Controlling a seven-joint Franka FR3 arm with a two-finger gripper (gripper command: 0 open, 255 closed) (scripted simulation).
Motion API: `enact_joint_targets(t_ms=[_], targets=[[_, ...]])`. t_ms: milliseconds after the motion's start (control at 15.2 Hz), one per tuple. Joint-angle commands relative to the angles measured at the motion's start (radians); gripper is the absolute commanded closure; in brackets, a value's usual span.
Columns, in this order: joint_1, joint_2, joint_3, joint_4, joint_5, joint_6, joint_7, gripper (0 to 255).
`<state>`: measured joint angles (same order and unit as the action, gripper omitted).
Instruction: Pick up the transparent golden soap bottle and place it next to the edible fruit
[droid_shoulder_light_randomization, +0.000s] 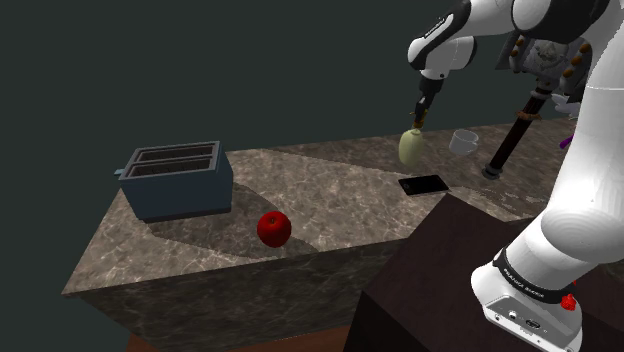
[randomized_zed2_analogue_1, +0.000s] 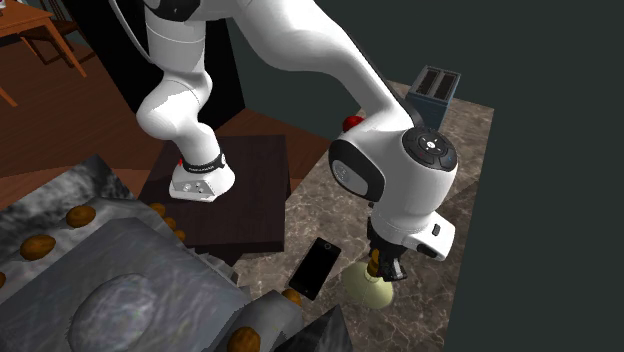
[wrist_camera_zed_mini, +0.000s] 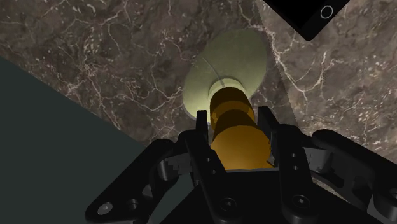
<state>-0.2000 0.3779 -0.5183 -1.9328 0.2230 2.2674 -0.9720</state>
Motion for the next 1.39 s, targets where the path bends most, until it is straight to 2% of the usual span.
enact_joint_targets(t_ms=[0, 264, 1320], targets=[[0.0, 0.0, 0.0, 0.0, 0.0, 0.0, 0.0, 255], [0.0, 0.0, 0.0, 0.0, 0.0, 0.0, 0.0, 255], [0.026, -0.11, -0.034, 0.085, -0.077, -0.178, 0.048, 255]])
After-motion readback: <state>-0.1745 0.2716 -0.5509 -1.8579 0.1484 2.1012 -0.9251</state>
